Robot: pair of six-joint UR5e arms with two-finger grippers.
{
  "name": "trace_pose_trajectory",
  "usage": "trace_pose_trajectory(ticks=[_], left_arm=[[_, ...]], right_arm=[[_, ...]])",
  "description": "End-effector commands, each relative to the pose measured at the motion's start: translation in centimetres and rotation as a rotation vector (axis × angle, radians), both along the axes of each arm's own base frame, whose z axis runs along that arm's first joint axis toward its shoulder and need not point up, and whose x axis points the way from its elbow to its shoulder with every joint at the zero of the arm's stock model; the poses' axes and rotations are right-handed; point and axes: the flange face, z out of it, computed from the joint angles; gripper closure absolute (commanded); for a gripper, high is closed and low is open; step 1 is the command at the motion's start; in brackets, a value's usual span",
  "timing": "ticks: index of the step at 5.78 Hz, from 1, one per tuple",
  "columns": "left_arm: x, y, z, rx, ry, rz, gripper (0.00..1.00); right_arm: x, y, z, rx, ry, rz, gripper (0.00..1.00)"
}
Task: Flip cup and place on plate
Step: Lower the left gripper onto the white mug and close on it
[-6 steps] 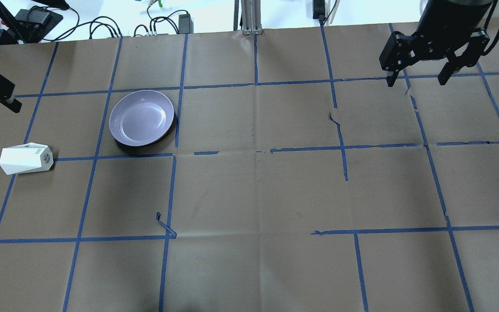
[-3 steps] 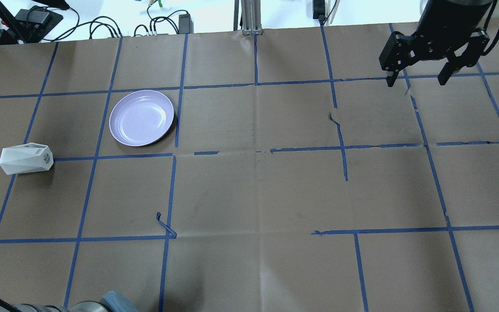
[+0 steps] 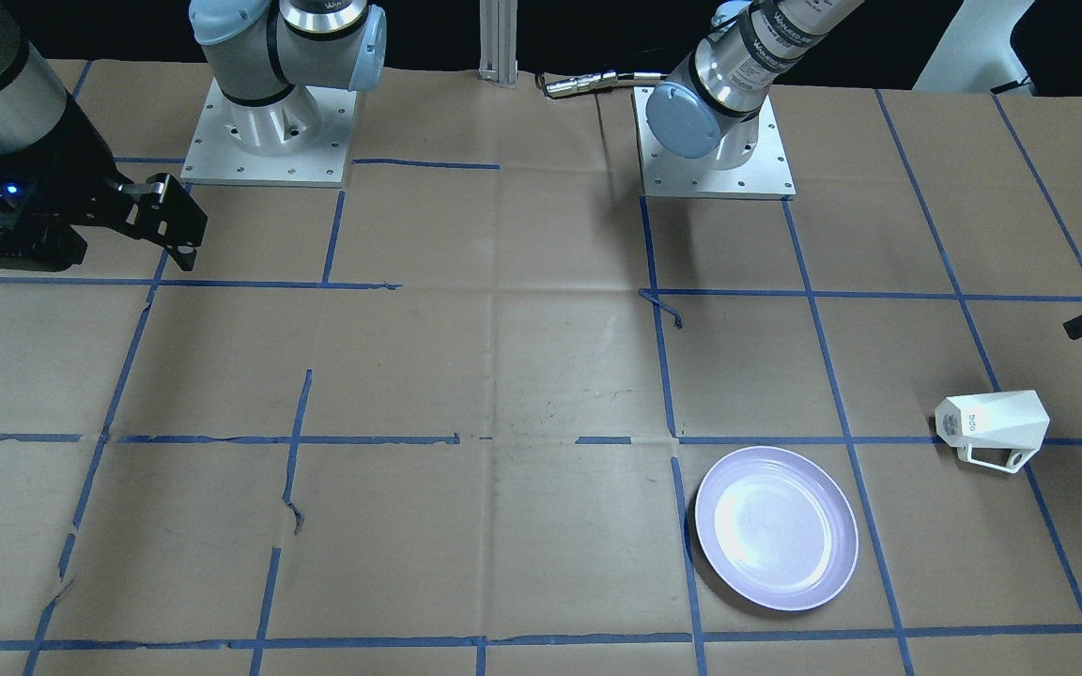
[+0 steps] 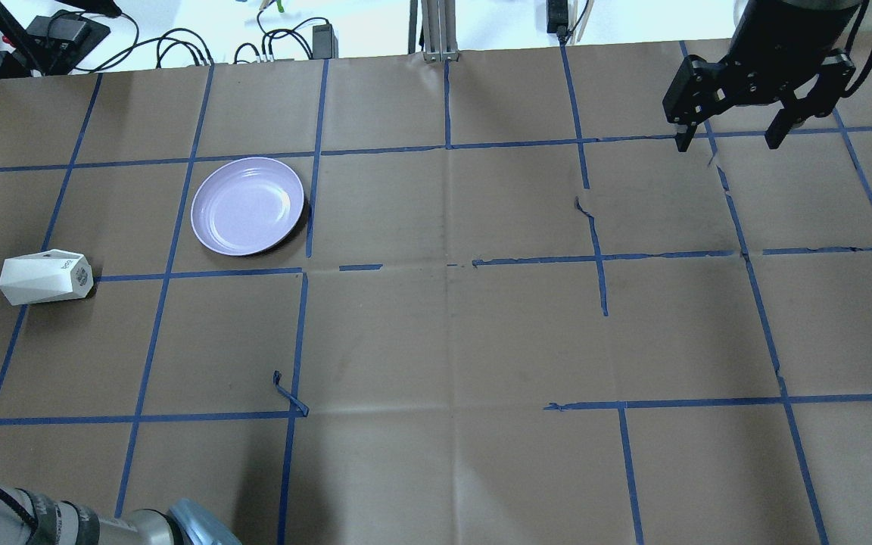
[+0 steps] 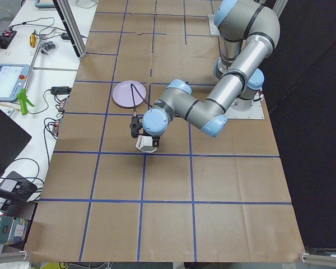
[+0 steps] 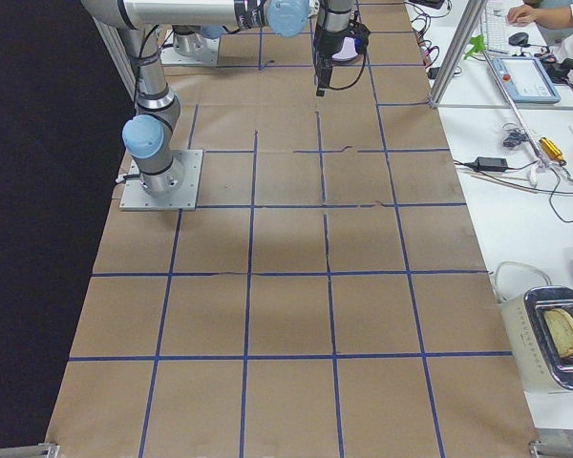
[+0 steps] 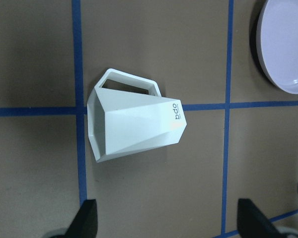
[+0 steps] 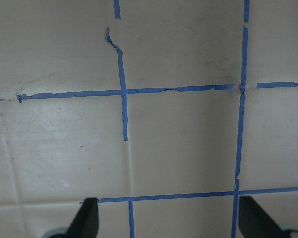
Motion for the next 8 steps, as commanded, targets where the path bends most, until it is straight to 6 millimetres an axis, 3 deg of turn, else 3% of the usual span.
trace_pose_trajectory(ticks=[1,5,6,7,8], left_arm=[[1.4,-1.5,-5.5,0.012,0.083,0.004,0.02],[1.8,-2.3,-11.7,-0.024,0.181,-0.068,0.08],[1.4,-2.5,-12.0,-0.039,0.221,-0.05,0.1],[1.1,-2.4,-12.2,-0.034,0.244,-0.045,0.19],[1.0,-2.3,-12.3,-0.041,0.258,-0.068,0.53]], right_arm=[[0.0,0.0,0.0,0.0,0.0,0.0,0.0],[0.0,0.0,0.0,0.0,0.0,0.0,0.0],[0.0,0.0,0.0,0.0,0.0,0.0,0.0],[0.0,0.0,0.0,0.0,0.0,0.0,0.0],[0.0,0.0,0.0,0.0,0.0,0.0,0.0]])
